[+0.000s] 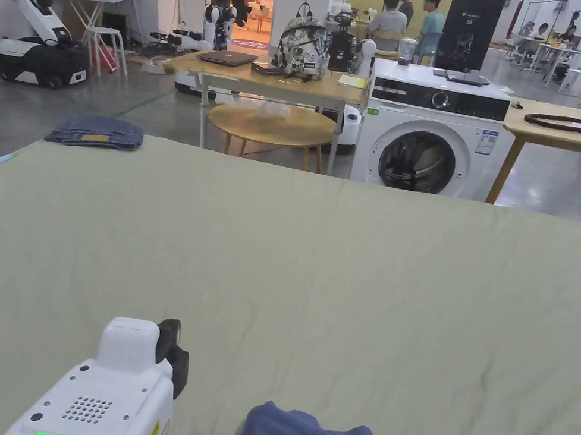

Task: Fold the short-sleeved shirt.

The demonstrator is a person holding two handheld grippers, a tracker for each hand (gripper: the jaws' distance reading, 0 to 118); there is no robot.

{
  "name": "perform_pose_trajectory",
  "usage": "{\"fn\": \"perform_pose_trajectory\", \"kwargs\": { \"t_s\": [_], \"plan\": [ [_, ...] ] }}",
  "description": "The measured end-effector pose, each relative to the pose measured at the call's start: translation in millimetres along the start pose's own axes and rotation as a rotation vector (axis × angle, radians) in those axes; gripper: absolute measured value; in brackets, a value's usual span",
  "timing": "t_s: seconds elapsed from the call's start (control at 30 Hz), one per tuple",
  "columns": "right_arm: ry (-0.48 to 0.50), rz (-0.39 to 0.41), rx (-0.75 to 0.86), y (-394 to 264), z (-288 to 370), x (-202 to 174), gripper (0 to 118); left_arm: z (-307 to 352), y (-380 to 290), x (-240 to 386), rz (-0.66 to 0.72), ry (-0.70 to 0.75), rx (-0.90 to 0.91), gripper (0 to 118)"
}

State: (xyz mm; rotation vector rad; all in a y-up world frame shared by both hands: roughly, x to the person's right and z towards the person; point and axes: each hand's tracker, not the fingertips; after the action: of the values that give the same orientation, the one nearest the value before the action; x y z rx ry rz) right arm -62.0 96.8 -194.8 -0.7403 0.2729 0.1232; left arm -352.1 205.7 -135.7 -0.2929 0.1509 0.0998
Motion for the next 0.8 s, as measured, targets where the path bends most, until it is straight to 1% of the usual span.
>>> {"fn": "perform_pose_trajectory", "kwargs": {
  "t_s": [0.07, 0.23, 0.27, 0.3, 0.33, 0.37, 0.43, 0.47, 0.5, 0.53, 0.57, 0.63, 0.7, 0.77, 0.8],
  "plan": [
    [0.002, -0.021, -0.008, 2.3, -1.2, 2.7, 0, 1.5, -5.2, -6.4, 0.037, -0.045, -0.057, 0],
    [0.001, -0.019, -0.009, -0.7, -4.6, 5.2, 0, -8.3, -24.5, -19.9, 0.152, -0.236, -0.357, 0],
    [0.000, -0.017, -0.007, -1.3, -5.2, 5.6, 0, -13.8, -30.0, -22.9, 0.179, -0.288, -0.420, 3],
    [0.000, -0.015, -0.005, -1.5, -5.8, 6.2, 0, -21.3, -36.0, -25.8, 0.214, -0.342, -0.483, 7],
    [0.000, -0.014, -0.004, -2.1, -3.3, 4.6, 0, -28.8, -40.2, -28.4, 0.244, -0.389, -0.539, 16],
    [0.000, -0.014, -0.005, -2.0, -2.8, 4.4, 0, -40.1, -50.2, -34.5, 0.300, -0.438, -0.582, 31],
    [0.003, -0.016, -0.006, -1.6, -3.3, 6.0, 0, -63.5, -62.9, -43.9, 0.423, -0.520, -0.654, 56],
    [0.005, -0.018, -0.006, -1.4, -0.7, 5.0, 0, -73.9, -66.5, -46.5, 0.472, -0.548, -0.687, 62],
    [0.008, -0.020, -0.006, -1.5, -0.1, 5.1, 0, -81.5, -70.2, -47.8, 0.527, -0.564, -0.746, 62],
    [0.010, -0.020, -0.007, -1.6, 0.0, 5.3, 0, -90.7, -73.7, -50.3, 0.566, -0.608, -0.764, 62],
    [0.011, -0.018, -0.006, -1.6, 0.0, 5.4, 0, -97.3, -75.5, -51.2, 0.579, -0.642, -0.782, 62],
    [0.012, -0.017, -0.006, -2.1, 0.0, 5.7, 0, -103.0, -73.6, -44.1, 0.562, -0.703, -0.824, 63],
    [0.013, -0.021, -0.005, -2.7, 0.1, 6.2, 0, -108.7, -73.9, -36.8, 0.552, -0.749, -0.867, 67],
    [0.013, -0.023, -0.003, -2.9, 1.6, 5.3, 0, -117.5, -79.7, -30.0, 0.559, -0.808, -0.918, 74],
    [0.013, -0.023, -0.002, -3.3, 1.7, 5.1, 0, -121.7, -84.2, -25.3, 0.578, -0.817, -0.940, 74]
  ]
}}
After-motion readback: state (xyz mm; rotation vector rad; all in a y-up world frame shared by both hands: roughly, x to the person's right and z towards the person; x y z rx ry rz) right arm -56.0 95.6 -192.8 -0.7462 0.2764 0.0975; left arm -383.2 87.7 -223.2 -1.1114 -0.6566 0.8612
